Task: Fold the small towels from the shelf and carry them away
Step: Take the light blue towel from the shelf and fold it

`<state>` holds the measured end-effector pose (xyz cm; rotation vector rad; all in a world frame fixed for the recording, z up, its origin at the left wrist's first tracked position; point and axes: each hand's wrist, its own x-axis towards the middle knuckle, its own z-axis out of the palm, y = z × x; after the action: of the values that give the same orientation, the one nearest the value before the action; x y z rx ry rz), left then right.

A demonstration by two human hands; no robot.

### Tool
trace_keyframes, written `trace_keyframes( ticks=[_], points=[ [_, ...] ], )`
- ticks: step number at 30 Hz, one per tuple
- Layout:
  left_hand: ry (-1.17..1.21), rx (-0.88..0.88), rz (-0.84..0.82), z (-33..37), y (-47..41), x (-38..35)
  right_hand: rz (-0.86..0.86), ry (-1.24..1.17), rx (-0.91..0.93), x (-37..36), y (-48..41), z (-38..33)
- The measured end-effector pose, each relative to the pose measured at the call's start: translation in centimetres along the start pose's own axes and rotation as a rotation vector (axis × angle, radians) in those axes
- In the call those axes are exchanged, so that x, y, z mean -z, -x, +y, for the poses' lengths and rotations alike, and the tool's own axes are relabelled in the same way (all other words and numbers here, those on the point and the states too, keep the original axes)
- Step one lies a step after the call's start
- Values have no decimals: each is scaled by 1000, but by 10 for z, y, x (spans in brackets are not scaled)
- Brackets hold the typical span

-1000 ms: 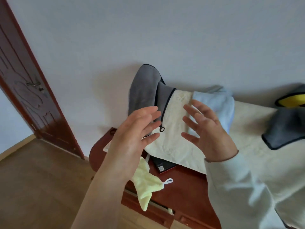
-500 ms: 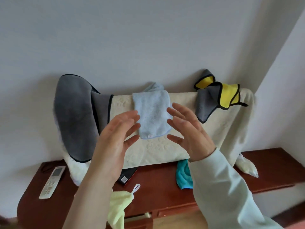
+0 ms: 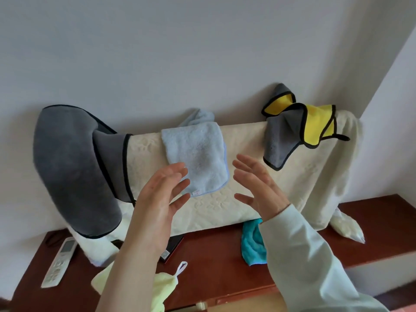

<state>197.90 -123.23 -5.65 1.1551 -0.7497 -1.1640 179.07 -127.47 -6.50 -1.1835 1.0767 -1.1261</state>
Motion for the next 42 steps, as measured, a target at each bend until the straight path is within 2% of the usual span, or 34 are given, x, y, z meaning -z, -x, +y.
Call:
trace_keyframes(
  ticks=[9, 13, 19, 24, 27, 31, 36, 42],
  points=[
    [-36, -2, 62, -14, -12, 6, 18, 33, -122, -17, -42, 34],
    [-46, 19, 65, -19, -21, 4, 35, 51, -130, -17, -47, 46],
    [-127, 8, 19, -35, -27, -10, -29, 98, -72, -6, -44, 57],
    [-379, -68, -3, -43, -21, -19, -87, 23, -37, 1, -37, 51],
    [-472, -163, -33, -41, -15, -22, -148, -77, 46, 3, -29, 37],
    [-485, -309, -132, -25, 2, -26, -269, -90, 188, -1, -11, 2],
    [-521, -436, -300, -9, 32, -31, -226, -217, 190, -1, 15, -33],
    [-665, -604, -173, 5, 66, -49, -225, -275, 256, 6, 49, -65]
  ],
)
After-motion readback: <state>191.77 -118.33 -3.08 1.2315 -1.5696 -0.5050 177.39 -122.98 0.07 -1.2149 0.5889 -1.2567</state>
